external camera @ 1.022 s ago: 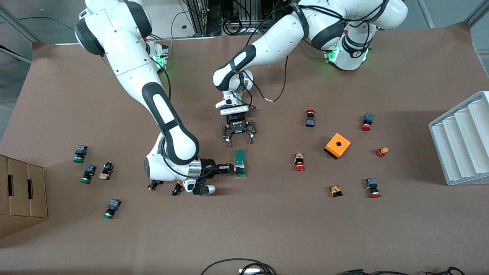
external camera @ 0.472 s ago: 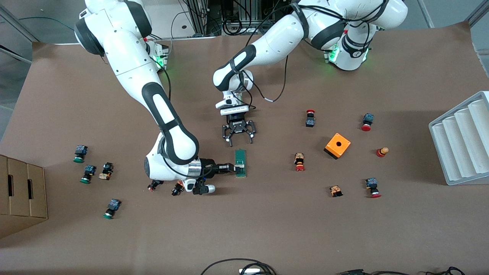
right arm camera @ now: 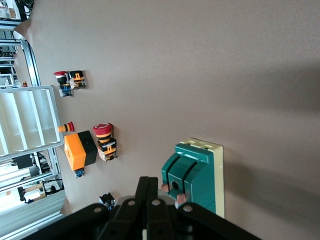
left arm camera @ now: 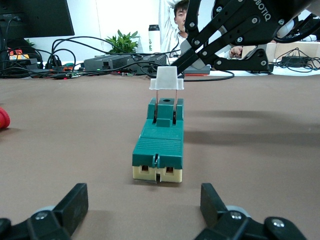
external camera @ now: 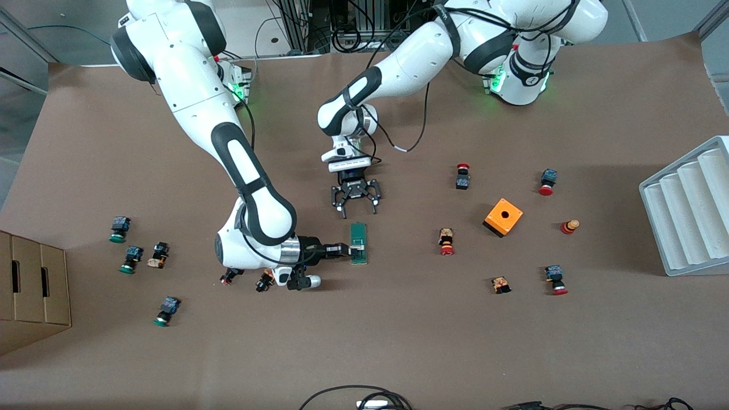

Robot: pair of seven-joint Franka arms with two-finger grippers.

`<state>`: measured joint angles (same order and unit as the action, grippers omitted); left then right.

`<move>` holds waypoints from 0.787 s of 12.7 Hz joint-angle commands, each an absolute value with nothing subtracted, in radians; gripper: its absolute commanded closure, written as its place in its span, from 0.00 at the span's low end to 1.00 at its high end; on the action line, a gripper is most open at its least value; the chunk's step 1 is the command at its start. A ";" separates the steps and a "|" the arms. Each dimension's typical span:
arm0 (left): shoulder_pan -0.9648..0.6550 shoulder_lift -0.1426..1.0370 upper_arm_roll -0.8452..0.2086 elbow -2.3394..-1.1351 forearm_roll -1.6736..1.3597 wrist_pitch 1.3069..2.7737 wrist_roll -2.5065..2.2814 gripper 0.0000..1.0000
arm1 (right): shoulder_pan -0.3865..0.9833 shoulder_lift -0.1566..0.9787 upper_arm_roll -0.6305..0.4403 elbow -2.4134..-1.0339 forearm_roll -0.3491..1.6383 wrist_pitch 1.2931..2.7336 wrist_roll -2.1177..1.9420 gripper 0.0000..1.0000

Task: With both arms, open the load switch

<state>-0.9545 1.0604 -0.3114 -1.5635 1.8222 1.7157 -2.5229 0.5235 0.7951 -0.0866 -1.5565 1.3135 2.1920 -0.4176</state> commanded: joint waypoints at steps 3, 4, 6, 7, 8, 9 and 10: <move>-0.966 1.111 -0.308 -1.522 1.822 1.733 -2.520 0.00 | 0.522 0.741 -0.087 -1.620 1.330 2.177 -0.442 1.00; -0.966 1.111 -0.308 -1.522 1.822 1.733 -2.520 0.00 | 0.522 0.741 -0.087 -1.620 1.330 2.177 -0.443 1.00; -0.966 1.111 -0.308 -1.522 1.822 1.733 -2.520 0.00 | 0.523 0.741 -0.087 -1.621 1.330 2.177 -0.445 1.00; -0.966 1.111 -0.308 -1.522 1.822 1.733 -2.520 0.00 | 0.523 0.742 -0.087 -1.621 1.330 2.178 -0.445 1.00; -0.966 1.111 -0.308 -1.522 1.822 1.733 -2.520 0.00 | 0.525 0.742 -0.086 -1.621 1.330 2.178 -0.446 1.00; -0.966 1.111 -0.308 -1.522 1.822 1.733 -2.520 0.00 | 0.525 0.741 -0.086 -1.627 1.330 2.178 -0.446 1.00; -0.966 1.111 -0.308 -1.522 1.822 1.732 -2.520 0.00 | 0.525 0.741 -0.086 -1.632 1.330 2.178 -0.449 1.00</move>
<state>-0.9545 1.0604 -0.3114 -1.5635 1.8222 1.7157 -2.5229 0.5236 0.7759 -0.0866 -1.5779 1.3135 2.1910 -0.4200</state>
